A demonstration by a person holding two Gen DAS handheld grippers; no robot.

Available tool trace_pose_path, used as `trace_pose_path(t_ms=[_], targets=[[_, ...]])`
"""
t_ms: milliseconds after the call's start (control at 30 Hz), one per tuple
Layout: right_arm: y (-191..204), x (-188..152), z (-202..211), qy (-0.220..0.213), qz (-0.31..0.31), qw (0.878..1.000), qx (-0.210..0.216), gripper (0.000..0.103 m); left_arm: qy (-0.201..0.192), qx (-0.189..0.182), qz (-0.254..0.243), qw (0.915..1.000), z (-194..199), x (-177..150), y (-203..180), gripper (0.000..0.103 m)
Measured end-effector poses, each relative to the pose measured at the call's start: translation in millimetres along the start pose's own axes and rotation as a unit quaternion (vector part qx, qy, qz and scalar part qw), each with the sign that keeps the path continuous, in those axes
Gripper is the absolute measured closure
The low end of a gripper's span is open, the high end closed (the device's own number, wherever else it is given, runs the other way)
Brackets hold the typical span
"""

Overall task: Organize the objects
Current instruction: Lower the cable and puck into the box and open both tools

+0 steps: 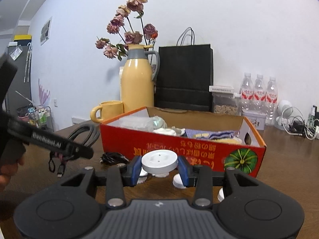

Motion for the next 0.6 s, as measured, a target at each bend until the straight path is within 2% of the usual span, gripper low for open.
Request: trace_pose_path(t_ms=[267,600], targets=[[-17,36,-14,-0.036,0.002,0.999,-0.019,0.065,-0.048,-0.025,0.01,0.9985,-6,43,-35,0.015],[-43,63,-63,-0.05,-0.007,0.998,-0.046,0.065,-0.08,-0.035,0.025,0.9959,-44,87,-65,0.015]])
Point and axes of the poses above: each gripper's, at about its wrist camera, not at the fingertips, and z roughly against the way its jaws point, y to its left, x to its top, the point moved 10 cm from there along -z, roughly the way its jaws point, and after that the axes turned 7 degrees about -y, right-handed, at the moved point
